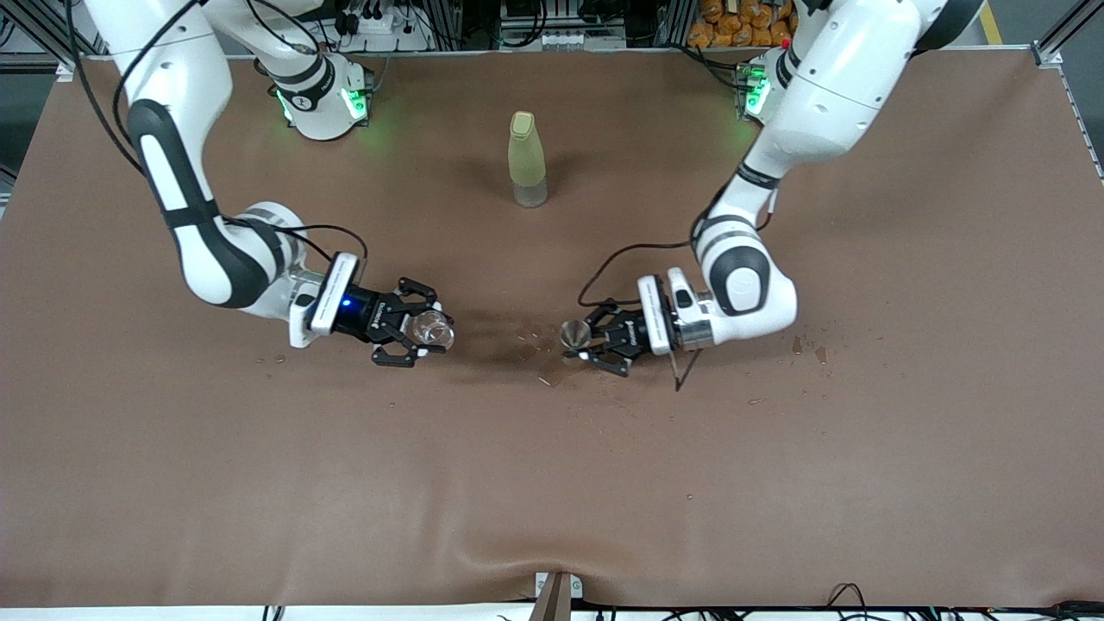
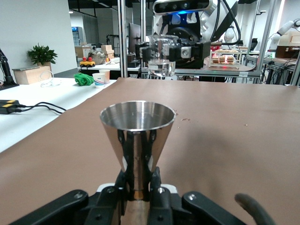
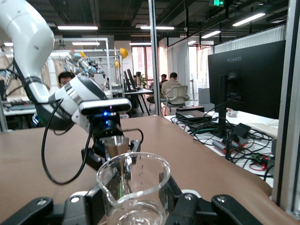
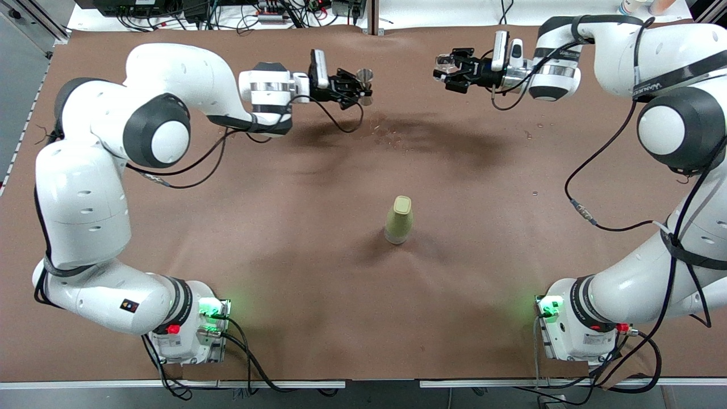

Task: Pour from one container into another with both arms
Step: 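Lift the beaker with the right gripper while the left gripper brings the jigger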

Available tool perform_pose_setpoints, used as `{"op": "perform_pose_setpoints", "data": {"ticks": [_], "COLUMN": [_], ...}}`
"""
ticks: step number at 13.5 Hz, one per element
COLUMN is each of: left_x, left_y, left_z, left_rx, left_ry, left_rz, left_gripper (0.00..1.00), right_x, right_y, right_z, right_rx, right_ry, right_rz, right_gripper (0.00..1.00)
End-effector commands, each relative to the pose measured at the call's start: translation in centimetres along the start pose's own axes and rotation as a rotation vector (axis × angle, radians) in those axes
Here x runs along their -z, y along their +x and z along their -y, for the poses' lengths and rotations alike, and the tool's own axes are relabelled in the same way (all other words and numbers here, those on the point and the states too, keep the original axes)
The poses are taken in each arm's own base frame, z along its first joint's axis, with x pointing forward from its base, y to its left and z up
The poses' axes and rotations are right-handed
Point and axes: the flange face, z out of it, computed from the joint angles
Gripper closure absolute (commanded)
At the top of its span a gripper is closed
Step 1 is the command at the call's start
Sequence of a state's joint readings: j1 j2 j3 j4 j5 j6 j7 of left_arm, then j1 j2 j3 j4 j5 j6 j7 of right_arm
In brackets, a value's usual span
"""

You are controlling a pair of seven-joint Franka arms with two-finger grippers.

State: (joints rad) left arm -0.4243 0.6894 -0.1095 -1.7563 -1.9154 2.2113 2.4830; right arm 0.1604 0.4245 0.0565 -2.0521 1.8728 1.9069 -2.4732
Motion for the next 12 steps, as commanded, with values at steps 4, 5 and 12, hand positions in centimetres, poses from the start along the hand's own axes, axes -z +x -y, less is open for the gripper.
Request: {"op": "perform_pose_setpoints", "data": {"ticks": [4,5,12], "left_x": [-7.7,-8.9,-13.1], "left_y": [-1.3,-1.1,-1.2], "left_z": [-3.9,-4.6,-5.2], "left_rx": [0.064,0.063,0.031], "left_ry": [0.034,0.032,0.049], "left_rz": [-0.006,-0.005,0.018], "left_gripper": [1.0,1.0,1.0], "right_x": [-3.3,-4.1,-6.3], "right_y": [2.9,3.1,3.4], "right_z": [2.3,2.8,5.3], "right_rx": [-0.141,-0.157,-0.232], "right_ry": [0.08,0.093,0.101], "right_rz": [0.005,0.007,0.066], "right_gripper": [1.0,1.0,1.0]}}
